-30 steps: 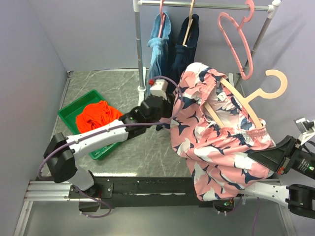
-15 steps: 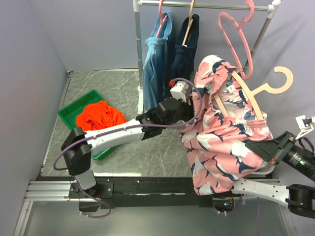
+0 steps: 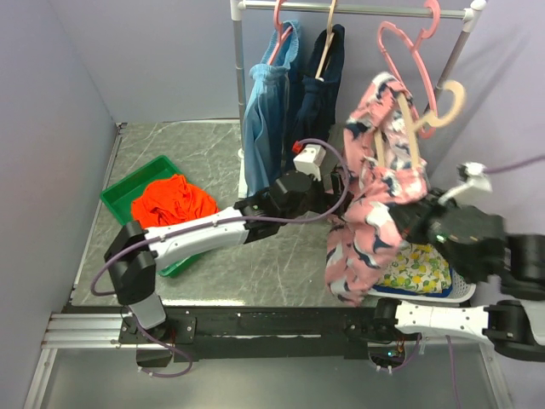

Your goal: Place the shorts on the hanger

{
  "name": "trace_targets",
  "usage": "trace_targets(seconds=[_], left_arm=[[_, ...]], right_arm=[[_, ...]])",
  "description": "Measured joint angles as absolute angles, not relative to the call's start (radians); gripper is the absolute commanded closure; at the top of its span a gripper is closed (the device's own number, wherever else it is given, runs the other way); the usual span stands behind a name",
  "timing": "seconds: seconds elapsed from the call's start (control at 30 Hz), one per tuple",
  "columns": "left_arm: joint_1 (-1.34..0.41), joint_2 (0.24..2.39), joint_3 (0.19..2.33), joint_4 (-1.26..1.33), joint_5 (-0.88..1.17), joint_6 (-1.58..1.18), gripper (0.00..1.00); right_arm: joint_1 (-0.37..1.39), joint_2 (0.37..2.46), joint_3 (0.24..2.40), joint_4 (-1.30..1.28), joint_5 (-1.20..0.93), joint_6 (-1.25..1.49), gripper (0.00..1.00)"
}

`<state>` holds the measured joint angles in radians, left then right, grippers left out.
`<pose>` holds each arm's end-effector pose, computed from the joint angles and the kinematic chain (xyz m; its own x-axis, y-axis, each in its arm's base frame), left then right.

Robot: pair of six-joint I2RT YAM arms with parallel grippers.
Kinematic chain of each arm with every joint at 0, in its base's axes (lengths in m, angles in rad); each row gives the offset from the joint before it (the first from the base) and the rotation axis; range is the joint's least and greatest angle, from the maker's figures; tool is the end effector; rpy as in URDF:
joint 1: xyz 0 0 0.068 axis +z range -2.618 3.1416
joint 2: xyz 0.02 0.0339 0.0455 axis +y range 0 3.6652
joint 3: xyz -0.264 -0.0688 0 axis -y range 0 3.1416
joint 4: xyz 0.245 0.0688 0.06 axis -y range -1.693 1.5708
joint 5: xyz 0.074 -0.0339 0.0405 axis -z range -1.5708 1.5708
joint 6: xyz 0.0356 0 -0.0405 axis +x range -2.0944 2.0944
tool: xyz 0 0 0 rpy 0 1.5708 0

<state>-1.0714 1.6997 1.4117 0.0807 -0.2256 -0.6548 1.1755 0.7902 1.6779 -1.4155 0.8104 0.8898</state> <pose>0.2044 -0.3581 0.3409 -0.5354 -0.2580 -0.8042 0.5355 0.6327 -0.5594 0.0344 0.0154 0.4793 -0.4290 0.3624 -0.8274 -0.0980 0.8919 0.4415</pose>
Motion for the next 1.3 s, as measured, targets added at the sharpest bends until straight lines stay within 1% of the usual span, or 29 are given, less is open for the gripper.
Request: trace_targets(seconds=[0.1, 0.3, 0.47, 0.5, 0.53, 0.77, 1.0, 1.3], left_arm=[[-1.071, 1.633, 1.366, 0.056, -0.237, -0.644, 0.01], [-1.083, 1.47, 1.316, 0.047, -0.249, -0.626, 0.01], [-1.093, 1.382, 1.296, 0.039, -0.249, -0.607, 0.0], [-1.093, 1.373, 1.296, 0.038, -0.249, -0.603, 0.01], [-1.093, 1.362, 1.296, 0.035, -0.248, -0.598, 0.03], [-1.093, 1.281, 1.284, -0.007, -0.23, -0.582, 0.03], [-1.093, 1.197, 1.28, -0.055, -0.229, -0.556, 0.03], [-1.093, 1.157, 1.28, -0.076, -0.229, -0.525, 0.03]], right_arm=[[1.154, 0.903, 1.699, -1.343, 0.84, 0.814, 1.0], [0.911, 1.045, 1.661, -1.15, 0.725, 0.651, 1.0], [0.725, 1.1, 1.644, -1.086, 0.62, 0.545, 1.0], [0.702, 1.103, 1.644, -1.077, 0.605, 0.529, 1.0], [0.672, 1.104, 1.644, -1.065, 0.581, 0.507, 1.0], [0.483, 1.159, 1.674, -0.996, 0.413, 0.347, 1.0], [0.392, 1.284, 1.8, -0.992, 0.355, 0.25, 1.0], [0.365, 1.394, 2.079, -1.059, 0.347, 0.155, 1.0]])
